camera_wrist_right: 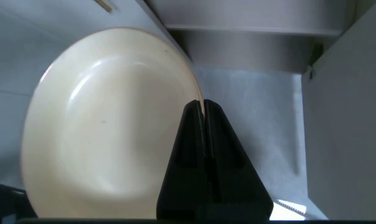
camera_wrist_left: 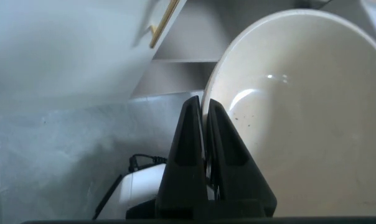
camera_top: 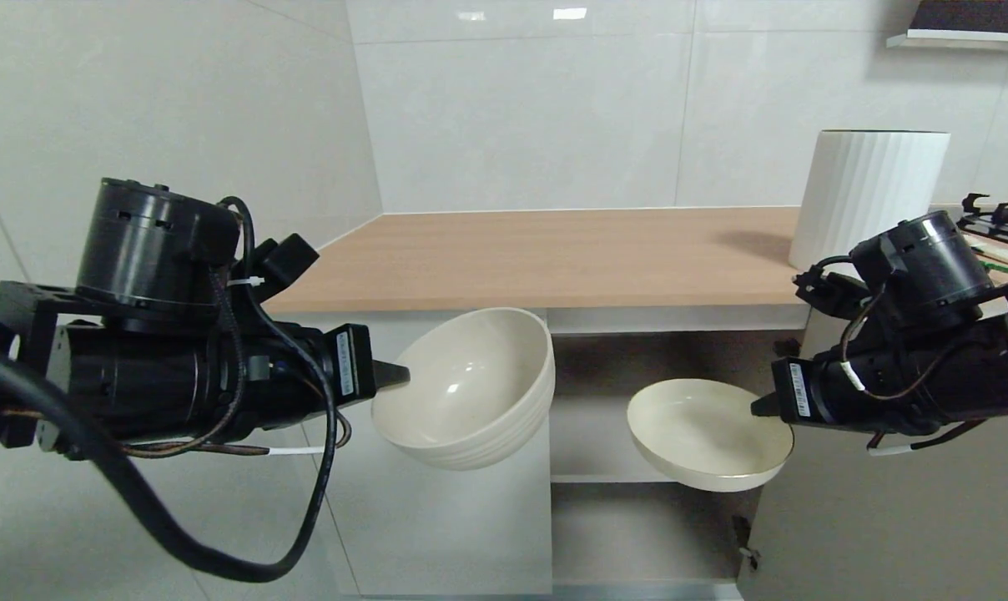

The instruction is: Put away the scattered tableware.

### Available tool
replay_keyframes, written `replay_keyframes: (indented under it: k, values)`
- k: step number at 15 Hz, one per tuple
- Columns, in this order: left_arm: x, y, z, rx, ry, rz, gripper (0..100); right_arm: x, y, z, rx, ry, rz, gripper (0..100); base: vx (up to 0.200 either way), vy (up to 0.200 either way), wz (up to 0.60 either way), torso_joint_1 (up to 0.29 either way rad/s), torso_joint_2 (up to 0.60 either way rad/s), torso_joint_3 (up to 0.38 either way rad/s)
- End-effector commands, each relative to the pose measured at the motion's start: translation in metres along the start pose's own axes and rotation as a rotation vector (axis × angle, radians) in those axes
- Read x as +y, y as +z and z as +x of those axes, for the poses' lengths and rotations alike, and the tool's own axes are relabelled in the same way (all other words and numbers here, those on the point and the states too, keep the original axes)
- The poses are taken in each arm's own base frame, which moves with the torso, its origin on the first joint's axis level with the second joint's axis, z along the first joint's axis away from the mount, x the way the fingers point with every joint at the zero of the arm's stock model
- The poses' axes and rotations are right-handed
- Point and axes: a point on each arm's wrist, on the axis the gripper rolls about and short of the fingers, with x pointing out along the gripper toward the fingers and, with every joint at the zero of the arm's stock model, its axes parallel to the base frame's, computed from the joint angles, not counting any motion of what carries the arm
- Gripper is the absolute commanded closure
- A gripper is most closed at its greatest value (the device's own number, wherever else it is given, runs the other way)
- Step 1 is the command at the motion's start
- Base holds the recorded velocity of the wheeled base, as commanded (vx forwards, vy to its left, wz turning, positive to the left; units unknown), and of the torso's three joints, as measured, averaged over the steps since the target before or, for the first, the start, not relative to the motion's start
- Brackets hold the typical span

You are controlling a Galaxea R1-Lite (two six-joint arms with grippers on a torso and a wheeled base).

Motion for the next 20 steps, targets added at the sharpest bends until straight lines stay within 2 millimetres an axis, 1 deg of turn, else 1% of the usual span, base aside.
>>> replay_keyframes:
  k: [1,3,6,7,8,12,13,14,16,17,18,19,20]
  values:
    - [0.0,-0.001,0.001,0.004,-0.001,0.001,100,0.0,-0.001,0.004,0.012,-0.003,0.001,100,0.0,0.0,0.0,-0.139,0.45,0.32]
    - [-0.001,-0.001,0.001,0.005,-0.002,0.002,100,0.0,-0.001,0.006,0.016,-0.006,0.001,100,0.0,0.0,0.0,-0.1,0.43,0.278]
    - [-0.001,-0.002,0.002,0.01,0.0,0.002,100,0.0,0.0,0.012,0.023,-0.009,0.001,100,0.0,0.0,0.0,0.007,0.04,-0.004]
    - [0.0,-0.002,0.003,0.015,0.0,0.004,100,-0.001,-0.001,0.018,0.035,-0.013,0.001,100,0.0,0.0,0.0,0.0,0.0,0.0]
    - [-0.001,-0.003,0.005,0.014,-0.004,0.007,100,-0.001,-0.001,0.026,0.053,-0.021,0.002,100,0.0,0.0,0.0,-0.124,0.16,0.173]
    - [-0.003,-0.009,0.015,0.042,-0.009,0.016,100,-0.005,-0.003,0.077,0.073,-0.085,0.006,100,0.0,0.0,0.0,-0.032,0.05,0.04]
    - [-0.002,-0.011,0.02,0.055,-0.001,0.015,100,-0.011,-0.003,0.113,0.067,-0.113,0.019,100,0.0,0.0,0.0,0.0,0.0,0.0]
    - [0.0,-0.012,0.026,0.071,0.009,0.013,100,-0.019,-0.004,0.134,0.063,-0.135,0.031,100,0.0,0.0,0.0,0.0,0.0,0.0]
    - [0.001,-0.013,0.033,0.086,0.018,0.011,100,-0.027,-0.001,0.18,0.05,-0.185,0.039,100,0.0,0.0,0.0,0.0,0.0,0.0]
    - [0.001,-0.013,0.034,0.082,0.016,0.012,100,-0.034,0.0,0.212,0.051,-0.242,0.049,100,0.0,0.0,0.0,0.0,0.0,0.0]
    - [0.001,-0.012,0.035,0.08,0.014,0.012,100,-0.038,0.001,0.228,0.043,-0.276,0.06,100,0.0,0.0,0.0,0.0,0.0,0.0]
    - [0.002,-0.013,0.035,0.08,0.016,0.012,100,-0.047,0.005,0.249,0.026,-0.319,0.078,100,0.0,0.0,0.0,0.0,0.0,0.0]
    - [0.002,-0.013,0.035,0.08,0.016,0.012,100,-0.051,0.011,0.258,0.007,-0.327,0.089,100,0.0,0.0,0.0,0.0,0.0,0.0]
